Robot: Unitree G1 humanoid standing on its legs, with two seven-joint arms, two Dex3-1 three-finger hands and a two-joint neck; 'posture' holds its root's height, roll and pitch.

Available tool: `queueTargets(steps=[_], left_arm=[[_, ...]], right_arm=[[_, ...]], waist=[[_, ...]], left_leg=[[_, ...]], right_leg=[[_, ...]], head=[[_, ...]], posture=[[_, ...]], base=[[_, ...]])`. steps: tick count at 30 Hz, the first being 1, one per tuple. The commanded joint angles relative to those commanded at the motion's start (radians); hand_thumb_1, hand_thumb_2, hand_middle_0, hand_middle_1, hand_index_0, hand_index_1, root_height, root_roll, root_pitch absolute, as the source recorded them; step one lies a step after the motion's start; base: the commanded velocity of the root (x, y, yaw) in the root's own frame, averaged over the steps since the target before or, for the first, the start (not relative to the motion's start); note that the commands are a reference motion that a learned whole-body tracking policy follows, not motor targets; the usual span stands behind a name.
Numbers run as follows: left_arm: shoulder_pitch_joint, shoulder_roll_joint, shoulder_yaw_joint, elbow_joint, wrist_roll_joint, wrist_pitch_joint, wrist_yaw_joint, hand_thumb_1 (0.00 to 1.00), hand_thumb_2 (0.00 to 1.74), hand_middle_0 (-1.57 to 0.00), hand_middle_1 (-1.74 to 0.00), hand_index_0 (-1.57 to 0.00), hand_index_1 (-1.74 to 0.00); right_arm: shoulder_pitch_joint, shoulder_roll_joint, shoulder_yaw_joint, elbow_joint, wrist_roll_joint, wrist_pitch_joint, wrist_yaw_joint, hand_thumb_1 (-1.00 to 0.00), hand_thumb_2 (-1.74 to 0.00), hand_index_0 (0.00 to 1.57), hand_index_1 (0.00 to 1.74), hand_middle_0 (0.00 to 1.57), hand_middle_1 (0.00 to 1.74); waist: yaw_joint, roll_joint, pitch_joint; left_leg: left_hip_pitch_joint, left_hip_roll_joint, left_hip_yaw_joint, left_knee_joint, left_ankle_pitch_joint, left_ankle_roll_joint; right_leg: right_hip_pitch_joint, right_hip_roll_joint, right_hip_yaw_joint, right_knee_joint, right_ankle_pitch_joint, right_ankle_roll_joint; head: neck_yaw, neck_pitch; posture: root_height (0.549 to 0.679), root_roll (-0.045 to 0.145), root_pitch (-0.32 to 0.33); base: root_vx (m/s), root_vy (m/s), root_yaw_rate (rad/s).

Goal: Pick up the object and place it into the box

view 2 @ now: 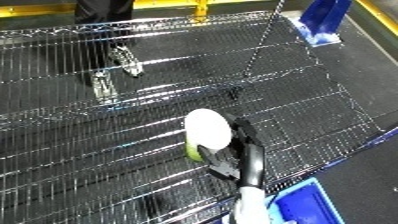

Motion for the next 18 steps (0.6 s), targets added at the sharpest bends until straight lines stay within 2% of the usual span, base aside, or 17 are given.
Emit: queueTargets(steps=[10, 18], left_arm=[[0.000, -0.004, 0.005, 0.013, -0.002, -0.008, -0.011, 1.00, 1.74, -1.57, -1.74, -1.57, -1.74], [0.004, -0.018, 0.019, 0.037, 0.016, -0.019, -0.020, 1.00, 1.74, -1.57, -1.74, -1.57, -1.74]], right_arm=[[0.037, 0.005, -0.006, -0.020, -0.007, 0.002, 0.004, -0.65, -1.13, 1.02, 1.13, 1.02, 1.13], [0.144, 0.014, -0.052, -0.160, -0.029, -0.016, 0.006, -0.65, -1.13, 1.02, 1.13, 1.02, 1.13]], waist=[[-0.009, -0.019, 0.000], [-0.040, -0.052, 0.000]], left_leg=[[0.039, 0.005, -0.008, -0.037, 0.011, 0.0015], [0.115, 0.018, -0.011, -0.084, 0.019, -0.0025]], right_leg=[[0.040, 0.0059, 0.001, -0.039, 0.011, 0.0025], [0.114, 0.0126, 0.003, -0.097, 0.028, 0.0116]], head=[[0.000, -0.010], [-0.023, -0.031]], posture=[[0.637, 0.058, 0.233], [0.643, 0.054, 0.201]], base=[[-0.059, 0.012, -0.019], [-0.054, 0.014, -0.058]])
